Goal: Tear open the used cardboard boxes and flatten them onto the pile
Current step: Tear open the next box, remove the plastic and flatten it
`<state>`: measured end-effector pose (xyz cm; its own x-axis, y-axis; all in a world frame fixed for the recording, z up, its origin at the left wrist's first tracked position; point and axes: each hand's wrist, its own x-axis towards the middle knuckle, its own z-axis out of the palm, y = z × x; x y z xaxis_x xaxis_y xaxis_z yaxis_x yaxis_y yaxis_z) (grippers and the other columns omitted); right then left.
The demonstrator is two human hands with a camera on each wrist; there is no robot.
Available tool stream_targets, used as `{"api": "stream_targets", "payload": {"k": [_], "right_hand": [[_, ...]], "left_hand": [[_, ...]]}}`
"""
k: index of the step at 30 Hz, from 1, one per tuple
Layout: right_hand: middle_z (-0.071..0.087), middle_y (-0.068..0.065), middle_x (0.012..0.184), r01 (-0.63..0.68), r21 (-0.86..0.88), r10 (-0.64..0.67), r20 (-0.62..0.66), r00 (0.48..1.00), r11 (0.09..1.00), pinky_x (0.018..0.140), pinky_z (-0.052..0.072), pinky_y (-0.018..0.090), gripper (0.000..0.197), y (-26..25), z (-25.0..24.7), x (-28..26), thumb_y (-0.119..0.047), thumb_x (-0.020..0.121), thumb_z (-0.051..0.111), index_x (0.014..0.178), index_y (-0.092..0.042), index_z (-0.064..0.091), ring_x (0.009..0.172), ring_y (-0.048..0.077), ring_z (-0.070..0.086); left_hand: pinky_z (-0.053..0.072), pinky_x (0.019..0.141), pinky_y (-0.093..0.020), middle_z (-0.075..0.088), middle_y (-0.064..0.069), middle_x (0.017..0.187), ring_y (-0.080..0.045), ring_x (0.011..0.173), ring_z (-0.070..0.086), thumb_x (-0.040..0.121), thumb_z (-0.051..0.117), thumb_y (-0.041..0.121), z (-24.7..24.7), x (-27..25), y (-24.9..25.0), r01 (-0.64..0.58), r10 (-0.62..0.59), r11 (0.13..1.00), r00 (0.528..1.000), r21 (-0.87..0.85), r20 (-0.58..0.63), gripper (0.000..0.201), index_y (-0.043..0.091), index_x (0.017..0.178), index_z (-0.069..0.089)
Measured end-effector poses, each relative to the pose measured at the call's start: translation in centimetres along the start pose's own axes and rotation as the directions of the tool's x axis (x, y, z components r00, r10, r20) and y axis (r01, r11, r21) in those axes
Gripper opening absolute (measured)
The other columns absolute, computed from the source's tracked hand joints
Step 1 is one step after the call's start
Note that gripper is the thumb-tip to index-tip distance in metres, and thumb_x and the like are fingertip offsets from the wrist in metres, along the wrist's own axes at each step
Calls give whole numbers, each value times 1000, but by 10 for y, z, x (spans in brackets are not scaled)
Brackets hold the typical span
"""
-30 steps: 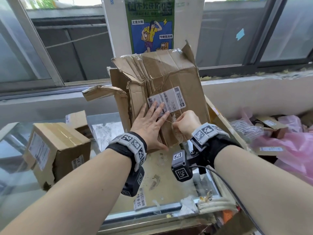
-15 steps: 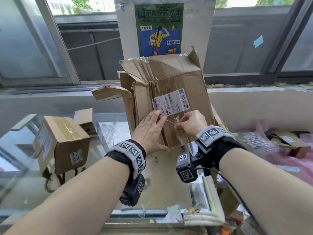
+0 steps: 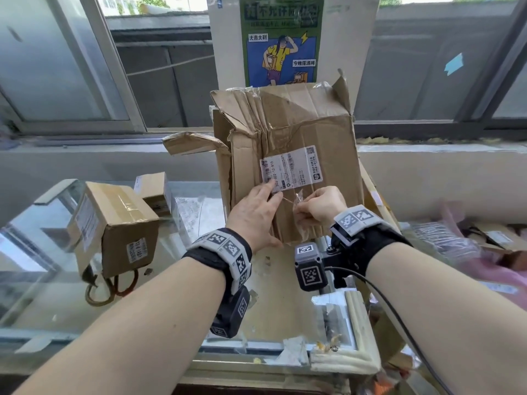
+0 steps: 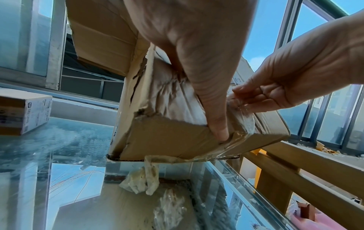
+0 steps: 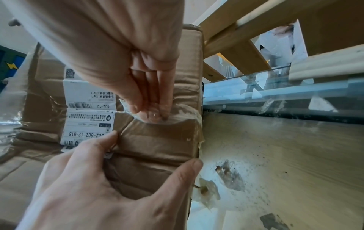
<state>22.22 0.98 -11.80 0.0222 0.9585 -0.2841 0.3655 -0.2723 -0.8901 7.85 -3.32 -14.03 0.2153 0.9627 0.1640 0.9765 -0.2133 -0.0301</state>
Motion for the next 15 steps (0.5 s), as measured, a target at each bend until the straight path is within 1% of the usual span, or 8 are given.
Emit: {"api": "stream_targets", "payload": {"k": [2, 4, 6, 7, 9, 11, 14, 15], "right_hand": [[71, 23, 83, -17, 18, 16, 7, 1000, 1000, 73, 59, 46, 15, 2, 1, -1, 6, 80, 68, 71, -1, 59, 74, 31, 70], [70, 23, 88, -28, 33, 28, 21, 999, 999, 70, 59, 43, 5, 2, 1, -2, 5, 83, 65, 82, 3, 61, 71, 28, 68], [70, 23, 92, -36, 32, 36, 15, 999, 999, 67, 59, 40, 7, 3, 1, -3, 3, 84, 66, 90, 4, 62, 78, 30, 70], [70, 23, 92, -40, 37, 40, 15, 999, 999, 69, 59, 40, 5, 3, 0, -5, 2, 84, 66, 87, 3, 61, 80, 30, 70], [69, 23, 92, -43, 59, 41, 25, 999, 997, 74, 58, 43, 10, 3, 1, -4, 2, 85, 65, 78, 0, 58, 76, 29, 68], [68, 25, 92, -44, 85, 40, 44, 998, 995, 78, 58, 45, 12, 3, 2, -5, 3, 85, 65, 76, -1, 57, 74, 29, 66], [69, 26, 92, -35, 111, 29, 62, 998, 993, 78, 58, 42, 5, 4, 3, -4, 2, 85, 65, 86, 5, 62, 73, 28, 66], [69, 26, 92, -38, 116, 30, 70, 997, 993, 77, 58, 41, 8, 4, 2, -4, 1, 85, 65, 91, 7, 63, 72, 27, 66]], "left_hand": [[13, 118, -31, 10, -6, 158, -21, 144, 12, 63, 78, 57, 1, -2, 1, 0, 0, 1000, 1000, -2, 1, 111, 16, 149, 21], [14, 118, -31, 10, -6, 158, -21, 143, 13, 62, 79, 57, 2, -3, 1, -2, 2, 1000, 1000, -2, 0, 110, 16, 148, 22], [15, 118, -31, 11, -6, 158, -21, 143, 14, 62, 78, 57, 2, -4, 1, -5, 5, 1000, 1000, -1, -1, 110, 17, 148, 23], [15, 118, -31, 11, -5, 158, -20, 143, 14, 62, 78, 58, 2, -4, 0, -7, 7, 1000, 1000, -1, 1, 110, 17, 148, 23], [15, 118, -31, 12, -6, 158, -20, 143, 14, 61, 79, 58, 0, -4, -1, -9, 9, 1000, 1000, 2, -2, 110, 17, 147, 24], [14, 117, -30, 13, -6, 157, -20, 143, 15, 61, 79, 58, -2, -4, -2, -18, 18, 1000, 1000, 5, -4, 108, 17, 146, 26], [12, 117, -28, 13, -6, 158, -21, 143, 14, 63, 78, 57, -3, -5, -4, -23, 23, 1000, 1000, 3, -1, 107, 17, 146, 25], [11, 117, -28, 12, -6, 158, -21, 143, 14, 64, 78, 57, -3, -5, -4, -25, 25, 1000, 1000, 3, 1, 107, 16, 147, 24]]}}
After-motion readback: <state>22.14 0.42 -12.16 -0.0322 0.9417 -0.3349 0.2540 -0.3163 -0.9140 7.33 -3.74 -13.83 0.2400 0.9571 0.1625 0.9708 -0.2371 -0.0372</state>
